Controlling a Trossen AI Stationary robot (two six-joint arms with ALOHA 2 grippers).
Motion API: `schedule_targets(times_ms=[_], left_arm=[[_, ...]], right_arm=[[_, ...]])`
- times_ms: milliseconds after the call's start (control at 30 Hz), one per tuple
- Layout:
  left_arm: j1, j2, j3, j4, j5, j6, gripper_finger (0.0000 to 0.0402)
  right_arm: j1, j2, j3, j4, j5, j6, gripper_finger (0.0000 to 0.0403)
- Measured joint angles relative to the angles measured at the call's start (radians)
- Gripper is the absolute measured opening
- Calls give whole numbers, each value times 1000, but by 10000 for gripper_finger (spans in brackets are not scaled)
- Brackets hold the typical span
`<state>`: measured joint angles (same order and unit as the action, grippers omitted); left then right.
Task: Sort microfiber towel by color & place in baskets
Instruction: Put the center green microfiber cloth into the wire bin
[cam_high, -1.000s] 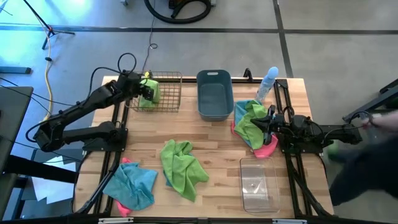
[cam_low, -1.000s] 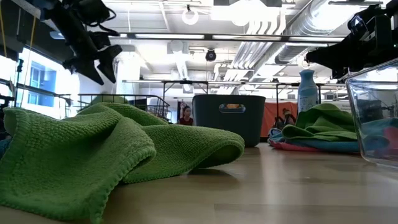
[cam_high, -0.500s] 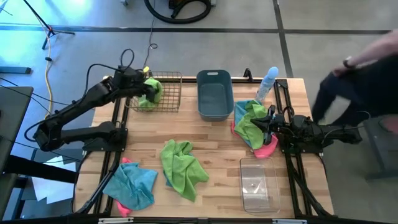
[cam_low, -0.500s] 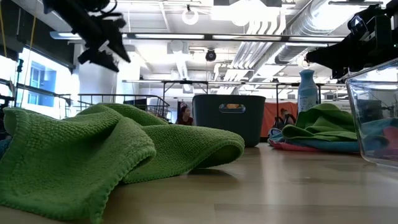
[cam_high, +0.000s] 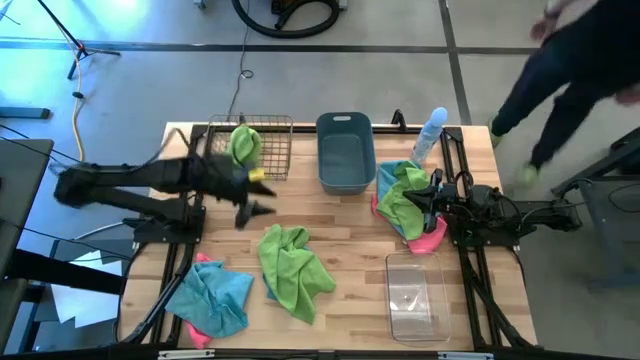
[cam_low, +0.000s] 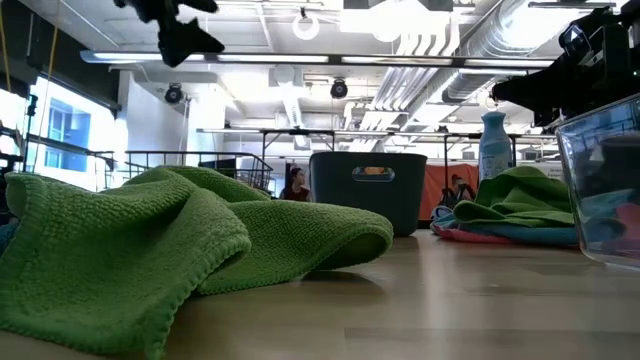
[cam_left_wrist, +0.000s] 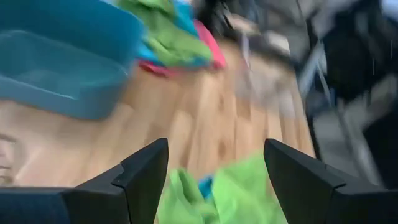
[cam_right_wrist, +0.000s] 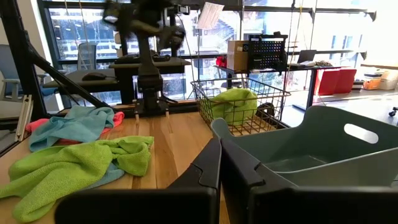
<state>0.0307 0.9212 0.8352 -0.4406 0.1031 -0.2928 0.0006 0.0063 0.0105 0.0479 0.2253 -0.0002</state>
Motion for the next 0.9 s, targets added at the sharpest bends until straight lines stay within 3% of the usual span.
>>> schedule_targets(times_ms=[167, 400, 700, 900], left_arm=[[-229, 117, 34, 16, -139, 114, 253], [-417, 322, 122, 13, -217, 160, 253], [-479, 581, 180, -17, -315, 44, 253], [-479, 686, 190, -29, -325, 109, 253]], right_arm=[[0, 0, 0, 0, 0, 0, 0], [0, 0, 0, 0, 0, 0, 0], [0, 0, 0, 0, 0, 0, 0], [0, 0, 0, 0, 0, 0, 0]])
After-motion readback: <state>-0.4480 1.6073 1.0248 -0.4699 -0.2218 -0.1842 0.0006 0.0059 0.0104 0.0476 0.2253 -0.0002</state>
